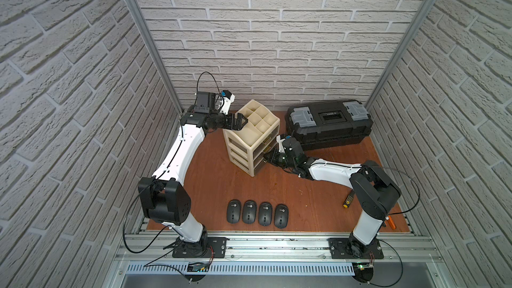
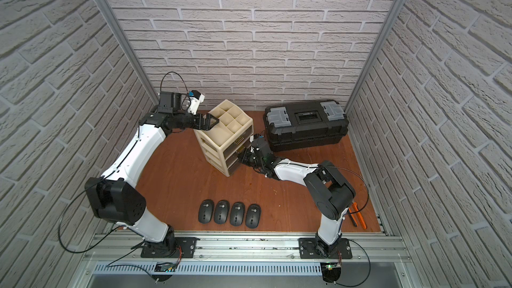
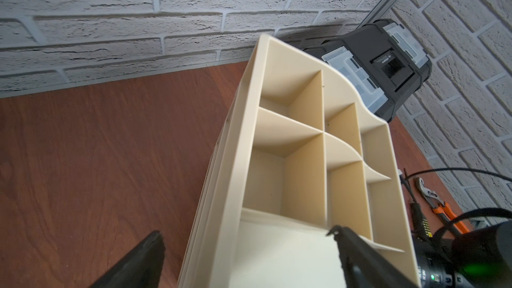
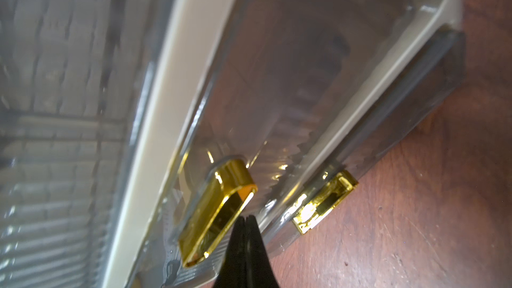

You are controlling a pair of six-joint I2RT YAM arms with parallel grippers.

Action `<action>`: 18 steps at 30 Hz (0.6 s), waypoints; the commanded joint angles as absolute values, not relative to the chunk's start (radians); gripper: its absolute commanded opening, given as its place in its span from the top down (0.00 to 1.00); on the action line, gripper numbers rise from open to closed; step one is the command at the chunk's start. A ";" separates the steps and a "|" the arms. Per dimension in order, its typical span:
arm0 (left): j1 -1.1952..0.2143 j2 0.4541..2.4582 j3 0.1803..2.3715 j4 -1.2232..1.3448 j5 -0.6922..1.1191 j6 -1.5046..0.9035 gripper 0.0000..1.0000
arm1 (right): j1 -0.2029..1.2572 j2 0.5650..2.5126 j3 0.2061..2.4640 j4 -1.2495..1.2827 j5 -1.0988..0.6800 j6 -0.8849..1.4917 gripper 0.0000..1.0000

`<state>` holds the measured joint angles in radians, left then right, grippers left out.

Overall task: Take the mice out of the drawer
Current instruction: Close the drawer in the storage box.

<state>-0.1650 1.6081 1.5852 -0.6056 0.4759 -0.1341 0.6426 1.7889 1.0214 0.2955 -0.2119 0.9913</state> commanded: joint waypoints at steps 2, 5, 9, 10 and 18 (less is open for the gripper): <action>-0.175 1.639 1.540 -0.595 0.462 -0.109 0.02 | 0.651 1.791 1.041 0.336 -0.193 0.986 0.97; -0.175 1.639 1.524 -0.585 0.462 -0.110 0.02 | 0.647 1.768 1.003 0.351 -0.183 0.985 0.97; -0.173 1.639 1.512 -0.575 0.467 -0.113 0.02 | 0.632 1.715 0.902 0.419 -0.183 0.998 0.97; -0.173 1.640 1.513 -0.575 0.469 -0.113 0.02 | 0.627 1.702 0.880 0.429 -0.185 1.001 0.97; -0.173 1.658 1.506 -0.561 0.497 -0.115 0.02 | 0.570 1.604 0.619 0.665 -0.232 1.062 0.83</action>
